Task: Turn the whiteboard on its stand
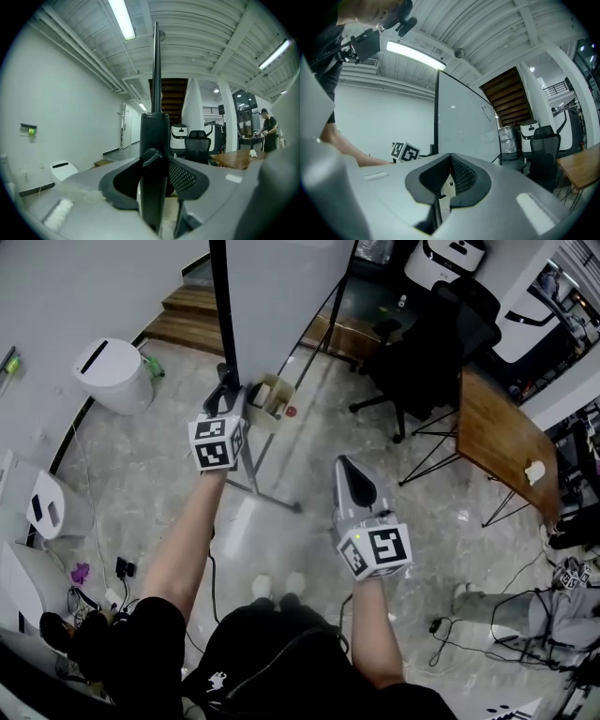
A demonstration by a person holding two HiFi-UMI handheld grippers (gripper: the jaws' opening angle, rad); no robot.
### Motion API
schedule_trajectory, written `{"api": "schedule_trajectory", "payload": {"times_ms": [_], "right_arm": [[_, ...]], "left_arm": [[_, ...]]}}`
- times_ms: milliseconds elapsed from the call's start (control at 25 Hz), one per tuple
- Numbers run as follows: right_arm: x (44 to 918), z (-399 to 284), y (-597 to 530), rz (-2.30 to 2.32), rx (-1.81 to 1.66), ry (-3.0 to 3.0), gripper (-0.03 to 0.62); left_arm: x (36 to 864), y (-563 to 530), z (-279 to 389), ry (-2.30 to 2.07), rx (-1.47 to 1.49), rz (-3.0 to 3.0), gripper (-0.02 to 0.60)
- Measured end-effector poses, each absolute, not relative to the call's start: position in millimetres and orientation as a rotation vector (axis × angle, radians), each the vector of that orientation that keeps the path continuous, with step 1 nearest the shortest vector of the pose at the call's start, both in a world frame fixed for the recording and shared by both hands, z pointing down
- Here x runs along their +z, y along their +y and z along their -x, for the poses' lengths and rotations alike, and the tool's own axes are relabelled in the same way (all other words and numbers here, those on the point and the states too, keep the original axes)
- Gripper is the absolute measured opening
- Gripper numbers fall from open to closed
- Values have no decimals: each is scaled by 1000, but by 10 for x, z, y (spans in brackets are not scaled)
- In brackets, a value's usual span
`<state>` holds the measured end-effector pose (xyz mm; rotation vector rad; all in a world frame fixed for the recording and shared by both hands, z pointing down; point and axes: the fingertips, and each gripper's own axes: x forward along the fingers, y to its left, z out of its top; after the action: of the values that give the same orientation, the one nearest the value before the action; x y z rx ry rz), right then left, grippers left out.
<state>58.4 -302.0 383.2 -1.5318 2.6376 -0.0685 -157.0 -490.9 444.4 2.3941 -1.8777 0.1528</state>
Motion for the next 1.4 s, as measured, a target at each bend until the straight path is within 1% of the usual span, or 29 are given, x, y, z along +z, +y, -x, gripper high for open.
{"api": "schedule_trajectory", "payload": {"times_ms": [400,840,1400], "right_arm": [[3806,-593,-2881,1539,-54,2631,6],[3775,-439,-2652,1509,-36,2646,6],[3774,-497,-2438,1517,-30,2637,6]], "left_arm": [[4451,-4677,1629,-1882,166,-2407,183],[4448,-4418,1696,-1876,171,-2408,181],[4425,-4210,1780,-1888,149,-2390,173]]}}
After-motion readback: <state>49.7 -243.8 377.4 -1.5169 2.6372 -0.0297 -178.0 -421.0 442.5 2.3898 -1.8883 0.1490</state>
